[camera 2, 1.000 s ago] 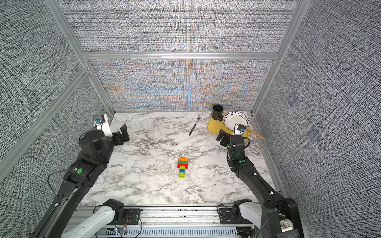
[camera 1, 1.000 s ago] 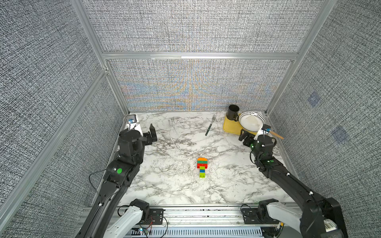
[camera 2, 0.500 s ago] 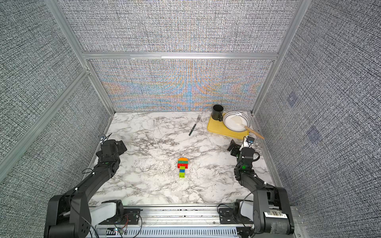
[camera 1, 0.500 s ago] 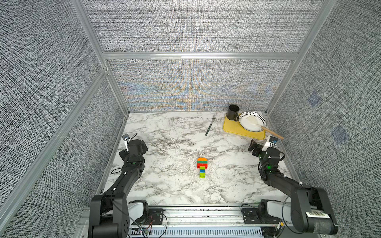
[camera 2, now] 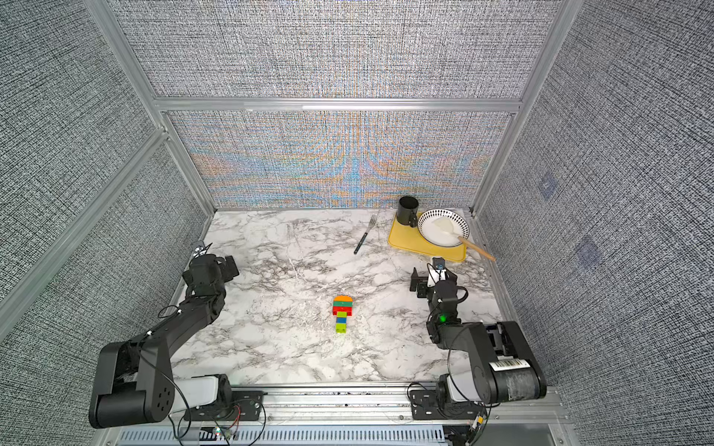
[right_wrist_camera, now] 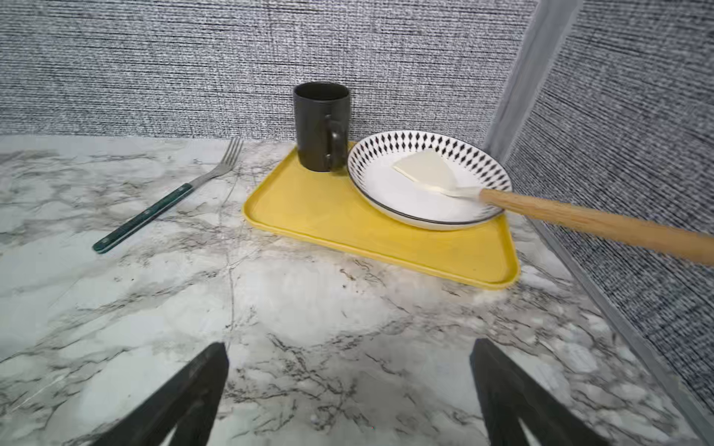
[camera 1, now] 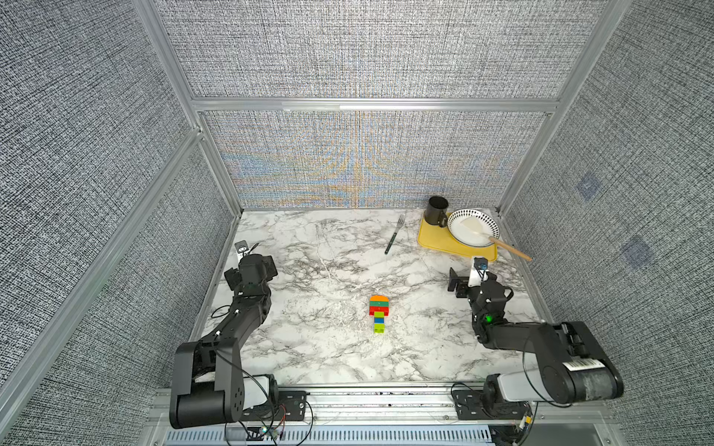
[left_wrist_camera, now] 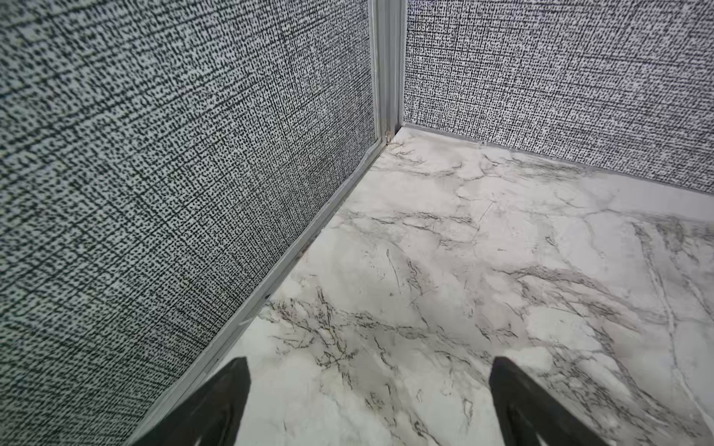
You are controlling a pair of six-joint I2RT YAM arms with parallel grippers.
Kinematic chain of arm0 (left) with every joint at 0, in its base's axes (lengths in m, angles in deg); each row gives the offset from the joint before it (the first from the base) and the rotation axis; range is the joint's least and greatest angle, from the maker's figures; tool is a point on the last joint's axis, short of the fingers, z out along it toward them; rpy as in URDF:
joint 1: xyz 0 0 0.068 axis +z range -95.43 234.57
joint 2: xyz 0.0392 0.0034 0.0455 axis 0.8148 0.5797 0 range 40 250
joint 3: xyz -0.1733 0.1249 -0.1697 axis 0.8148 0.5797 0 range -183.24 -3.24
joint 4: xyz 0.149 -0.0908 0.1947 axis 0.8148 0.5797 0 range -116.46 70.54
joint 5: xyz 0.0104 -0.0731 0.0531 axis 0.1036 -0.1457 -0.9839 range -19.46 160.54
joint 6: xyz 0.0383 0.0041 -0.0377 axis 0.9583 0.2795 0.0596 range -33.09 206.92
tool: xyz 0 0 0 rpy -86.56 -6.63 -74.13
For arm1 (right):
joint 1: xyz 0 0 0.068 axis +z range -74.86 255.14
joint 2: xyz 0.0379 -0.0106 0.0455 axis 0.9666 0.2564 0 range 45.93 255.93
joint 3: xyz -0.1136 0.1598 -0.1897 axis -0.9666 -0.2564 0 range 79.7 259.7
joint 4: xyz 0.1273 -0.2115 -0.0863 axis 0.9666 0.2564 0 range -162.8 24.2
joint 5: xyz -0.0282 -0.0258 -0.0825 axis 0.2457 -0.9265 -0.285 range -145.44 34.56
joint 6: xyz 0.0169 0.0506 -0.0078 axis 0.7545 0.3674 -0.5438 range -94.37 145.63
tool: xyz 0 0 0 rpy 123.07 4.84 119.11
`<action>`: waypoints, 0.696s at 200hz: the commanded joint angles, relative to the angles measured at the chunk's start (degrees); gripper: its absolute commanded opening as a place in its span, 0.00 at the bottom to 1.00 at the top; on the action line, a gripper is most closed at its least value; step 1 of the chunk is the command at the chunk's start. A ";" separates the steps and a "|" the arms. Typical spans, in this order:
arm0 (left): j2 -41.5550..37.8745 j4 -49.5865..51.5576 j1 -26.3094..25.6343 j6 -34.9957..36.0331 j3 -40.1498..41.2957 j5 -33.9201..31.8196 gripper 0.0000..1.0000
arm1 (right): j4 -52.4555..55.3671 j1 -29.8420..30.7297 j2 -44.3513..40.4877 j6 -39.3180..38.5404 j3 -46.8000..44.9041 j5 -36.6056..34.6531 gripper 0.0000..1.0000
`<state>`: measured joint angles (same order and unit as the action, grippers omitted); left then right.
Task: Assemble an ice cream with lego
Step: Reset both arms
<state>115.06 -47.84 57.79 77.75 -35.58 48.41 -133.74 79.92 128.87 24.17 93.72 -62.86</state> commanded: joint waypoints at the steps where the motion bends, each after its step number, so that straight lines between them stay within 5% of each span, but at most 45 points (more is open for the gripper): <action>1: -0.27 -2.70 1.24 0.57 0.27 3.38 0.99 | -6.73 -0.22 0.93 -2.06 -0.45 -0.49 0.99; 40: -2.00 -2.13 1.79 -0.59 1.43 6.71 1.00 | -13.12 -1.17 2.44 -1.59 -3.48 1.51 0.99; 108: 0.93 -6.85 -0.51 0.91 6.25 2.52 1.00 | -19.47 -0.42 2.93 -2.36 -6.90 1.17 0.99; 139: 0.67 -8.12 -1.75 4.29 6.85 8.39 1.00 | -22.47 0.54 2.93 -3.43 -8.72 0.53 0.99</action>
<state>115.63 -52.04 56.37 78.58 -28.71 52.50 -151.84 79.92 131.82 21.77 85.21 -61.98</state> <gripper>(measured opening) 0.997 0.990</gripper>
